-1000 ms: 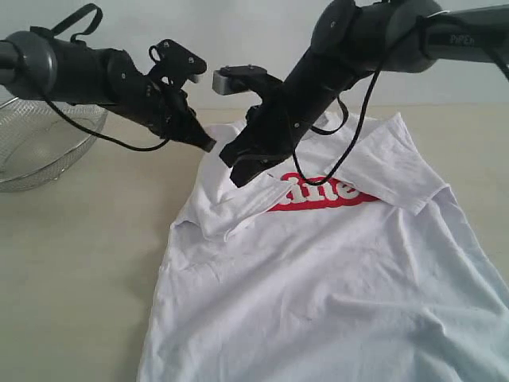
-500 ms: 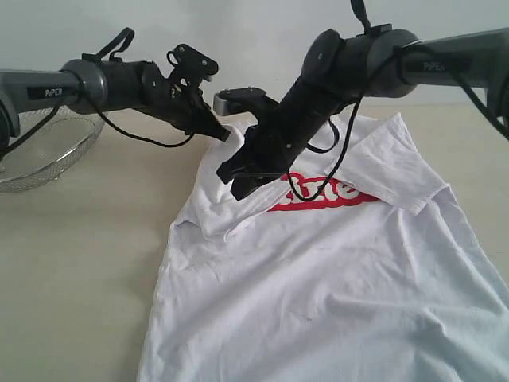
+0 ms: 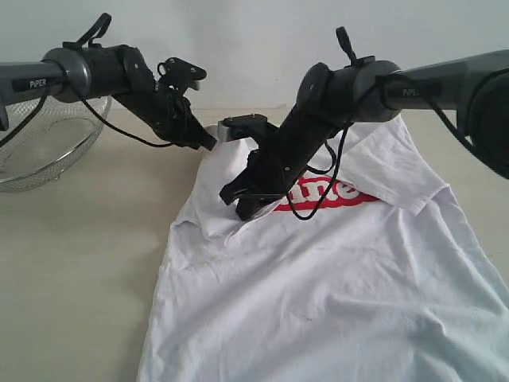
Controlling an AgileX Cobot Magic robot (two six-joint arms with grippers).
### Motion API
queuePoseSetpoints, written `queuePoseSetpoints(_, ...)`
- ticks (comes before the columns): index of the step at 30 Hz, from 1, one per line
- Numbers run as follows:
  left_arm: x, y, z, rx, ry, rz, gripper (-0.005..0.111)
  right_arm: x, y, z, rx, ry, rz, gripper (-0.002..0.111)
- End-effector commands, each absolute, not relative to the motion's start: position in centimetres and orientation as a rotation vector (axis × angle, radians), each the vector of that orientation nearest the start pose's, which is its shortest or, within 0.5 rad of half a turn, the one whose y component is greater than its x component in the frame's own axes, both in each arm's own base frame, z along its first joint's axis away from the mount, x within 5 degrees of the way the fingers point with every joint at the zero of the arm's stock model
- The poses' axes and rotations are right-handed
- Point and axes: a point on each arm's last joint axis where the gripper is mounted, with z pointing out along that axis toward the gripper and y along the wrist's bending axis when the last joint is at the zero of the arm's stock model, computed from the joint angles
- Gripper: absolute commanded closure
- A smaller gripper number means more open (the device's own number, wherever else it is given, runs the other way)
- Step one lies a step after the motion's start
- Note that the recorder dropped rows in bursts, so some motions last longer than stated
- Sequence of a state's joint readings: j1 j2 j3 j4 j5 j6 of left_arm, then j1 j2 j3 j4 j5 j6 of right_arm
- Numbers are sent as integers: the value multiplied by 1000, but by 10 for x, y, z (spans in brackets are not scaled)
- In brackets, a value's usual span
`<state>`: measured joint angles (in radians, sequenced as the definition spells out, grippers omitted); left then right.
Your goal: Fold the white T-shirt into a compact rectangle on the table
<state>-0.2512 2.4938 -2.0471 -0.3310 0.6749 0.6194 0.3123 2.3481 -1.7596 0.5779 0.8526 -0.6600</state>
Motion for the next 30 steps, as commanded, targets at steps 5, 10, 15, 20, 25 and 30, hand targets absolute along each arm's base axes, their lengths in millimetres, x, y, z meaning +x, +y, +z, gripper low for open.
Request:
queuePoseSetpoints(5, 521, -146, 151, 815, 2356, -549, 102, 445, 179, 114, -900, 2682, 543, 108)
queuePoseSetpoints(10, 527, -127, 155, 698, 2327, -641, 102, 445, 179, 114, -899, 2680, 542, 108)
queuePoseSetpoints(15, 527, -131, 148, 708, 2310, -701, 102, 445, 179, 114, -879, 2690, 545, 108)
queuePoseSetpoints(20, 525, -133, 129, 701, 2355, -770, 102, 445, 179, 114, -879, 2694, 548, 108)
queuePoseSetpoints(25, 527, -135, 118, 646, 2354, -808, 102, 444, 179, 114, -880, 2696, 549, 108)
queuePoseSetpoints(30, 538, -133, 104, 518, 2311, -774, 102, 442, 179, 114, -882, 2720, 566, 108)
